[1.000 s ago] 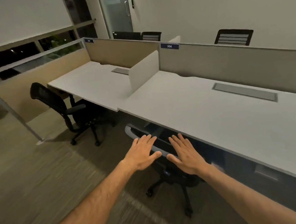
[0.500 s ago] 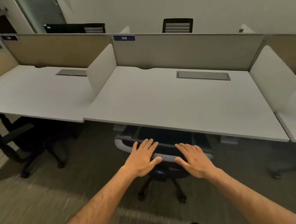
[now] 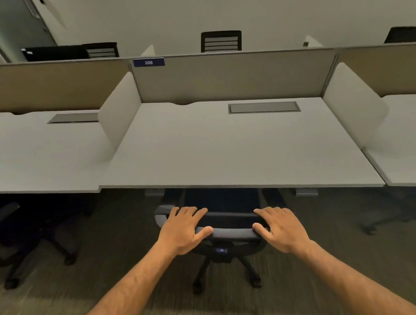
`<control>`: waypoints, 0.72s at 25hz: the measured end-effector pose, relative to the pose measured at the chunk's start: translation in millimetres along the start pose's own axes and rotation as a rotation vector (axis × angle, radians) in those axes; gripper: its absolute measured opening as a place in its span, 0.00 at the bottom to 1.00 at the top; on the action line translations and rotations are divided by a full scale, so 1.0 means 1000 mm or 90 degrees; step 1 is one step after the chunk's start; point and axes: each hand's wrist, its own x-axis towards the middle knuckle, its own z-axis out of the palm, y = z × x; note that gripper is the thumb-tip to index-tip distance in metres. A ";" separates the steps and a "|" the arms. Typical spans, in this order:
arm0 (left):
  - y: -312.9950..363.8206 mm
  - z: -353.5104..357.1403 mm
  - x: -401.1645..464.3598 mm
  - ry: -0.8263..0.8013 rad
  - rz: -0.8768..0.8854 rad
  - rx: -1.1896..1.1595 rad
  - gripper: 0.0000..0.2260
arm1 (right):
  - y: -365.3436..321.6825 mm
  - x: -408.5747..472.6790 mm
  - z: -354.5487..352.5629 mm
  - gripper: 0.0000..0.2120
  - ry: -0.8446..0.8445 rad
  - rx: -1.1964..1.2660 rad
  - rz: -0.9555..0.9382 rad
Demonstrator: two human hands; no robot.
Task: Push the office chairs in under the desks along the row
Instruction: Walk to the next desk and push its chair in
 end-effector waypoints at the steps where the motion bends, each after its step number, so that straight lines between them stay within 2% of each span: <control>1: -0.001 0.001 0.002 0.011 0.001 0.001 0.38 | 0.001 0.002 0.001 0.32 0.008 0.001 0.001; 18: -0.024 -0.008 0.070 0.037 0.011 0.015 0.39 | 0.026 0.072 -0.005 0.32 -0.003 -0.002 0.017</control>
